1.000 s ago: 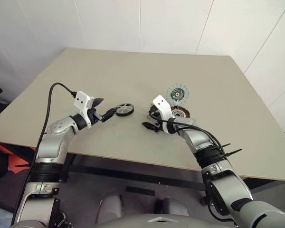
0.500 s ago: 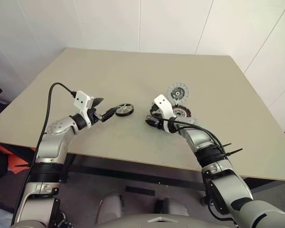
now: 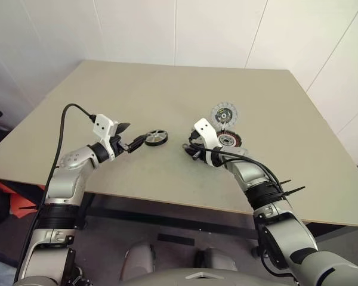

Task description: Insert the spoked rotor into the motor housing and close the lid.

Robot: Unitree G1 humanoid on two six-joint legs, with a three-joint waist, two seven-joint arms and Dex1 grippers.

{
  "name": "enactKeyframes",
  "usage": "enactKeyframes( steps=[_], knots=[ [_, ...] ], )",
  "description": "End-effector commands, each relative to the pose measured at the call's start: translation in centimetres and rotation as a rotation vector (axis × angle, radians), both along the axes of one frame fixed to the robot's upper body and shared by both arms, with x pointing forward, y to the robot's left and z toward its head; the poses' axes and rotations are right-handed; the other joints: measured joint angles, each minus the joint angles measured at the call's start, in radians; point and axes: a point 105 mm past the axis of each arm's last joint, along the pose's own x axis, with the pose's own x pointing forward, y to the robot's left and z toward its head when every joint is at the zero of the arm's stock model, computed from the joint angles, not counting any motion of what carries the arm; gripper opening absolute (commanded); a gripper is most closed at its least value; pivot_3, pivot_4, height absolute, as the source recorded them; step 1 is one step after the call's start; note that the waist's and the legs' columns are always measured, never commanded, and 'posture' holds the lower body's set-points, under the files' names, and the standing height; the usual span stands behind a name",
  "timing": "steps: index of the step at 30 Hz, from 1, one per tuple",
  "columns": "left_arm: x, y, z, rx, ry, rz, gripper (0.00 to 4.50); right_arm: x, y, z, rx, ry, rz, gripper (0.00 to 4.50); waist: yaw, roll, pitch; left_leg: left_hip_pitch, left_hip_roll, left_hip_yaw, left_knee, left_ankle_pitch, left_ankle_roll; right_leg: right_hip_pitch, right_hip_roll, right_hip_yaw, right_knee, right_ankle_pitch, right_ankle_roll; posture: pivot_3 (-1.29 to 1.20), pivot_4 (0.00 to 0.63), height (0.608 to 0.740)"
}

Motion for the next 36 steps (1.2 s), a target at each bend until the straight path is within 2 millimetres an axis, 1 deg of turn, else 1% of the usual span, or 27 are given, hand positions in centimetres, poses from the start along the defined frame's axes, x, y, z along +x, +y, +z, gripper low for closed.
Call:
enactKeyframes(
  steps=[1, 10, 13, 17, 23, 26, 28, 31, 36],
  knots=[
    [0.16, -0.12, 1.27, 0.006, -0.053, -0.011, 4.5, 0.32, 0.65, 0.97, 0.018, -0.021, 0.012, 1.17, 0.0, 0.0, 0.0, 0.0, 0.0, 0.0, 0.0, 0.0, 0.0, 0.0, 0.0, 0.0, 0.0, 0.0, 0.0, 0.0, 0.0, 0.74],
    [0.12, -0.04, 1.07, 0.014, -0.049, -0.011, 4.5, 0.36, 1.47, 1.2, 0.012, -0.031, 0.055, 1.17, -0.003, 0.0, 0.0, 0.0, 0.0, 0.0, 0.0, 0.0, 0.0, -0.001, 0.0, 0.0, 0.0, 0.0, 0.0, 0.0, 0.0, 0.74],
    [0.13, 0.04, 1.06, 0.015, -0.048, -0.01, 4.5, 0.22, 1.47, 1.14, -0.005, -0.039, 0.074, 1.17, -0.003, 0.0, 0.0, 0.0, 0.0, 0.0, -0.001, 0.0, 0.0, -0.001, 0.0, 0.0, 0.0, 0.0, 0.0, 0.0, 0.0, 0.74],
    [0.12, 0.12, 1.05, 0.018, -0.049, -0.007, 4.5, 0.61, 1.22, 1.39, -0.026, -0.087, 0.051, 1.17, -0.003, 0.0, 0.0, 0.0, 0.0, 0.0, -0.001, 0.0, 0.0, -0.001, 0.0, 0.0, 0.0, 0.0, 0.0, 0.0, 0.0, 0.74],
    [0.11, 0.03, 0.99, 0.02, -0.047, -0.008, 4.5, 0.7, 1.2, 1.06, -0.025, -0.057, 0.051, 1.17, -0.003, 0.0, 0.0, 0.0, 0.0, 0.0, -0.001, 0.0, 0.0, -0.001, 0.0, 0.0, 0.0, 0.0, 0.0, 0.0, 0.0, 0.74],
    [0.12, 0.08, 0.99, 0.022, -0.047, -0.007, 4.5, 0.84, 1.14, 1.1, -0.036, -0.07, 0.047, 1.72, -0.003, 0.0, 0.0, 0.0, 0.0, 0.0, -0.001, 0.0, 0.0, -0.001, 0.0, 0.0, 0.0, 0.0, 0.0, 0.0, 0.0, 0.74],
    [0.14, 0.14, 0.98, 0.023, -0.047, -0.005, 4.5, 0.8, 1.27, 1.22, -0.03, -0.072, 0.052, 2.33, -0.003, 0.0, 0.0, 0.0, 0.0, 0.0, -0.001, 0.0, 0.0, -0.001, 0.0, 0.0, 0.0, 0.0, 0.0, 0.0, 0.0, 0.74],
    [0.13, 0.18, 0.94, 0.027, -0.047, -0.003, 4.5, 0.94, 1.4, 1.6, -0.012, -0.081, 0.044, 2.33, -0.003, 0.0, 0.0, 0.0, 0.0, 0.0, -0.002, 0.0, 0.0, -0.001, 0.0, 0.0, 0.0, 0.0, 0.0, 0.0, 0.0, 0.74],
    [0.11, 0.18, 0.87, 0.03, -0.047, -0.003, 4.5, 0.92, 1.5, 1.56, -0.008, -0.078, 0.045, 2.33, -0.003, 0.0, 0.0, 0.0, 0.0, 0.0, -0.002, 0.0, -0.001, -0.002, 0.0, 0.0, -0.001, 0.0, 0.0, 0.0, 0.0, 0.74]
  ],
)
